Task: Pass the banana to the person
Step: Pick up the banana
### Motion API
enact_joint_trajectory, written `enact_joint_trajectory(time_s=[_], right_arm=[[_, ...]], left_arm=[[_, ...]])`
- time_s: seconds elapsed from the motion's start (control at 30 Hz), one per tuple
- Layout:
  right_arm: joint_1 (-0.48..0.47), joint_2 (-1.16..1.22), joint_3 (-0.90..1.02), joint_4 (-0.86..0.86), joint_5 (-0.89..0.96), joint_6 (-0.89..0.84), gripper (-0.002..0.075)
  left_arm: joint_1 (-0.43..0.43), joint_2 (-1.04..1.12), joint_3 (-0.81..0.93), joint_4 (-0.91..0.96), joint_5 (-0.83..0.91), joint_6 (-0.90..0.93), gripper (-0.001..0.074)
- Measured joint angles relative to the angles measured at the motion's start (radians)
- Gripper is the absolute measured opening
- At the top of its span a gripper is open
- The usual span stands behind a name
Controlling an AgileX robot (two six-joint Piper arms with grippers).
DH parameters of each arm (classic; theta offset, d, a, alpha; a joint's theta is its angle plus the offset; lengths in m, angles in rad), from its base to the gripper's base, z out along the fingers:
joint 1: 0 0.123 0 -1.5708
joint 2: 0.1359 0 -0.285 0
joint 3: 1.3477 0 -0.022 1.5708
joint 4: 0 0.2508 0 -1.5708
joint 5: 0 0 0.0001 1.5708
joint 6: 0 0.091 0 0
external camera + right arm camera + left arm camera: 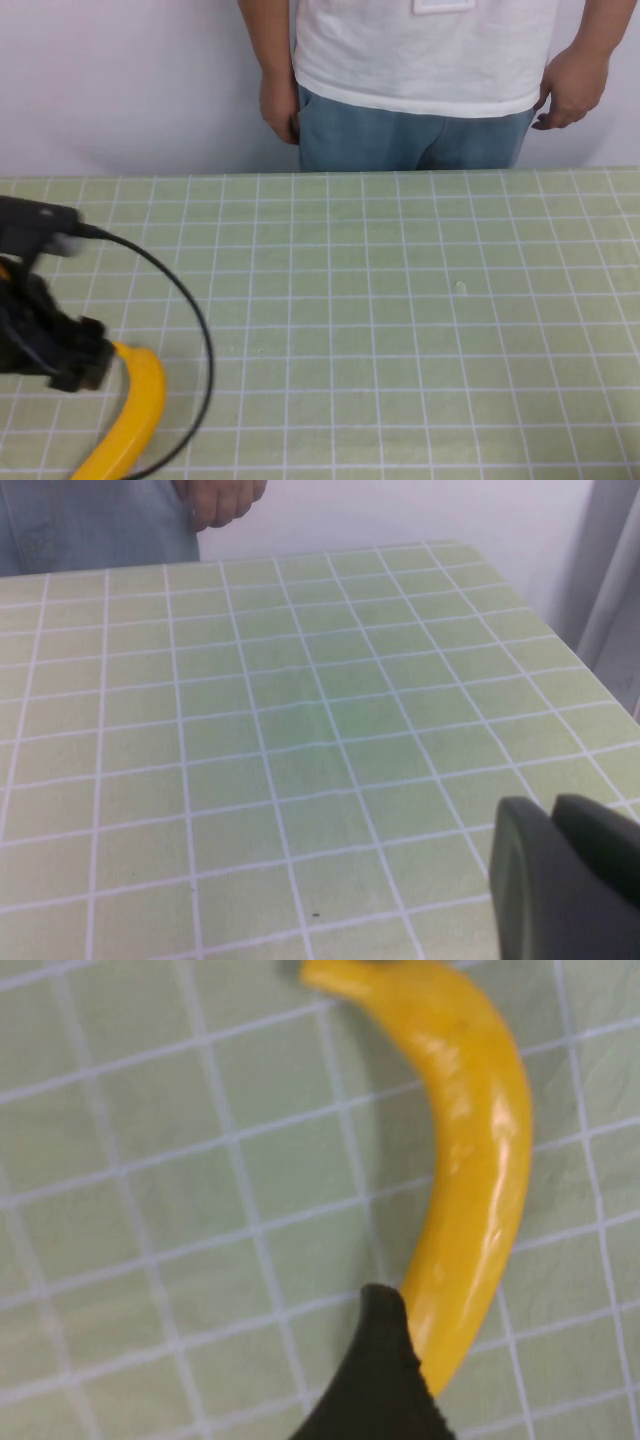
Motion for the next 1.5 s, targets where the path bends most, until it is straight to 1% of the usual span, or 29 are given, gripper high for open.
enact_joint_trajectory(time_s=[0.07,0.13,0.3,0.47,0.67,0.93,1.0,1.03,1.07,1.13,1.37,1.5], right_arm=[[0.000,0.000,0.000,0.000,0.000,0.000,-0.0011],[0.000,0.000,0.000,0.000,0.000,0.000,-0.0011],[0.000,0.000,0.000,0.000,0.000,0.000,-0.0011],[0.000,0.000,0.000,0.000,0.000,0.000,-0.0011],[0.000,0.000,0.000,0.000,0.000,0.000,-0.0011],[0.000,0.000,0.000,0.000,0.000,0.000,-0.0011],[0.000,0.000,0.000,0.000,0.000,0.000,-0.0011],[0.000,0.000,0.000,0.000,0.000,0.000,-0.0011],[0.000,0.000,0.000,0.000,0.000,0.000,-0.0011],[0.000,0.000,0.000,0.000,0.000,0.000,-0.0011],[0.000,0.000,0.000,0.000,0.000,0.000,-0.0011],[0.000,0.000,0.000,0.000,0.000,0.000,-0.0011]], left_arm=[[-0.031,0.036,0.021,0.000,-0.053,-0.007,0.0494],[-0.044,0.064,0.064,-0.003,-0.105,-0.012,0.0494],[-0.048,0.097,0.201,-0.005,-0.229,-0.029,0.0495],[-0.050,0.099,0.320,-0.017,-0.390,-0.060,0.0495],[-0.050,0.125,0.349,-0.019,-0.465,-0.090,0.0495],[-0.050,0.274,0.349,-0.061,-0.501,-0.095,0.0494],[-0.050,0.298,0.349,-0.066,-0.504,-0.098,0.0481],[-0.050,0.304,0.349,-0.066,-0.502,-0.099,0.0456],[-0.050,0.304,0.349,-0.066,-0.502,-0.100,0.0416],[-0.050,0.305,0.347,-0.066,-0.492,-0.100,0.0288],[-0.050,0.310,0.281,-0.066,-0.373,-0.058,0.0284],[-0.050,0.260,0.217,-0.060,-0.300,-0.030,0.0284]])
